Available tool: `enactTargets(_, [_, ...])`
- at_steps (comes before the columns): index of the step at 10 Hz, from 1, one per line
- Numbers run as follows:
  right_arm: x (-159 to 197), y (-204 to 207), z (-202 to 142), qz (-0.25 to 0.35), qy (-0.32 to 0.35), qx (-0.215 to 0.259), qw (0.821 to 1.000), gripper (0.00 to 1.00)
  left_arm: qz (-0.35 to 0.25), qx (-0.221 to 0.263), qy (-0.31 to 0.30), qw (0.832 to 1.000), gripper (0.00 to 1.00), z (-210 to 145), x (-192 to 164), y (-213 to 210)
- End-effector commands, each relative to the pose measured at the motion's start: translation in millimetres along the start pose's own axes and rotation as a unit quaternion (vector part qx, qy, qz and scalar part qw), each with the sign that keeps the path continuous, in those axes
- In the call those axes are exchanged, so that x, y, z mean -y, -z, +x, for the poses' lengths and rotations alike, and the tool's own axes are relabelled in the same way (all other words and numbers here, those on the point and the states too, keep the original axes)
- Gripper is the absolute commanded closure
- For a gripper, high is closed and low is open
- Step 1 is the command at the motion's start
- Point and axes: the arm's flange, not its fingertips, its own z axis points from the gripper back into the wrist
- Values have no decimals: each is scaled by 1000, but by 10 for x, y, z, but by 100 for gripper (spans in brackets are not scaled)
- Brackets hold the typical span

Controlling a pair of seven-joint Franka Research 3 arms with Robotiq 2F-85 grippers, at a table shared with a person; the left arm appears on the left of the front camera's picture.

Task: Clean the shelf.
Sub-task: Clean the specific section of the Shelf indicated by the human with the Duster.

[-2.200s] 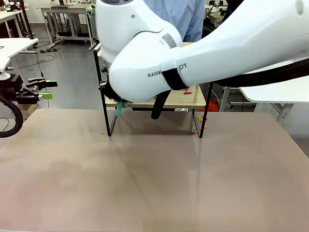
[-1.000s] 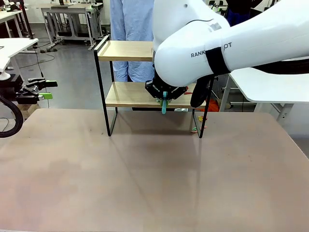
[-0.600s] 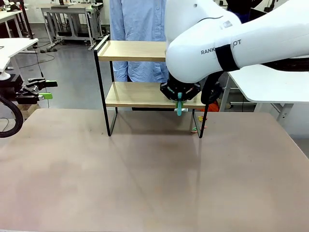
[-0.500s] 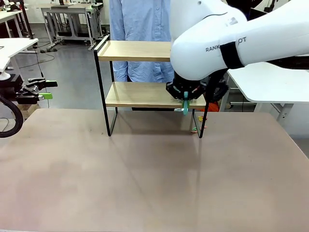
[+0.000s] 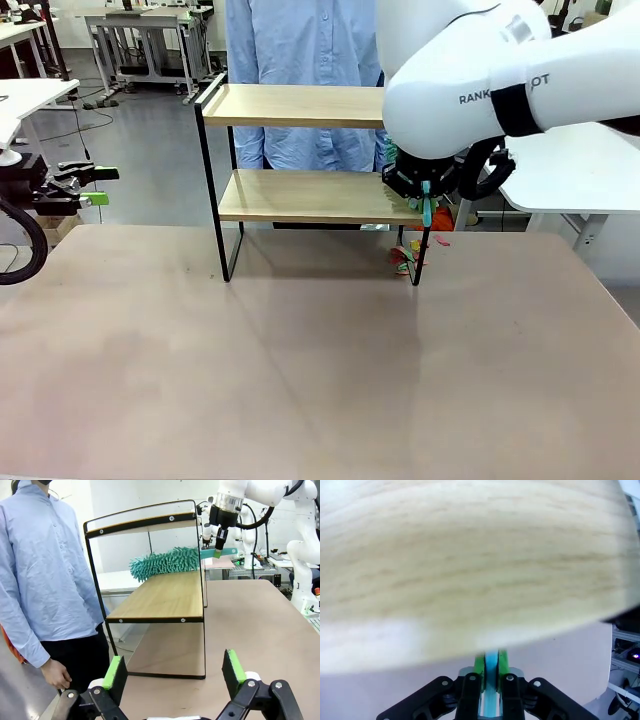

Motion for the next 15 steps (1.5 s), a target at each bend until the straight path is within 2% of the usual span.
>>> enactTargets(1, [-18, 47, 17, -2, 2, -9, 1000, 87, 1, 2, 7, 1000, 0, 31, 23, 7])
enactTargets(5, [-55, 48, -22, 0, -4, -5, 1000, 87, 1, 2, 7, 1000, 0, 31, 23, 7])
enactTargets(6, [69, -87, -94, 22, -28, 16, 999, 87, 1, 2, 7, 1000, 0, 31, 23, 7])
enactTargets(8, [288, -266, -159, 71, -108, 22, 991, 87, 1, 2, 7, 1000, 0, 31, 23, 7])
enactTargets(11, [507, -437, -254, 152, -249, 35, 956, 87, 1, 2, 7, 1000, 0, 31, 23, 7])
enactTargets(13, [581, -509, -324, 188, -336, 35, 922, 87, 1, 2, 7, 1000, 0, 31, 23, 7])
enactTargets(15, [674, -625, -451, 213, -425, 42, 879, 87, 1, 2, 7, 1000, 0, 31, 23, 7])
